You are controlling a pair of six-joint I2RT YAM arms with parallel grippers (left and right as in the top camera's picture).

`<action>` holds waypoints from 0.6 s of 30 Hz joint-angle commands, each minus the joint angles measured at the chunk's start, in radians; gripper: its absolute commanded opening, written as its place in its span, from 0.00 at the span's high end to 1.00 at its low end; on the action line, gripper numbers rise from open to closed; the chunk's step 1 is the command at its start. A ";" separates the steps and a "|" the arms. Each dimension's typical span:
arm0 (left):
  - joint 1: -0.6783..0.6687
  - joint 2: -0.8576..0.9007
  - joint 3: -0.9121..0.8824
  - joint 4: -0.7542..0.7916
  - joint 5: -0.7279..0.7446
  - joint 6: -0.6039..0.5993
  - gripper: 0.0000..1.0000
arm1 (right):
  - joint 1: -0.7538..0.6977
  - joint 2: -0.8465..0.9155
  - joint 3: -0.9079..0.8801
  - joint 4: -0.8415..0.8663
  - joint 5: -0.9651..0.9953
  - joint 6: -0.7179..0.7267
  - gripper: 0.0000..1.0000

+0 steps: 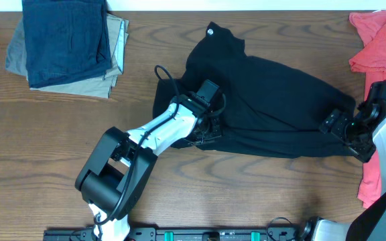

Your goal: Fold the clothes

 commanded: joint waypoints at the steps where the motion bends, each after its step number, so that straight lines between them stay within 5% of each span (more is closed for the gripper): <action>1: 0.022 -0.006 0.019 0.003 -0.014 0.042 0.94 | -0.003 -0.010 -0.007 0.010 0.000 -0.011 0.01; 18: 0.047 -0.034 0.020 0.264 -0.074 0.126 0.94 | -0.003 -0.009 -0.012 0.025 0.000 -0.011 0.01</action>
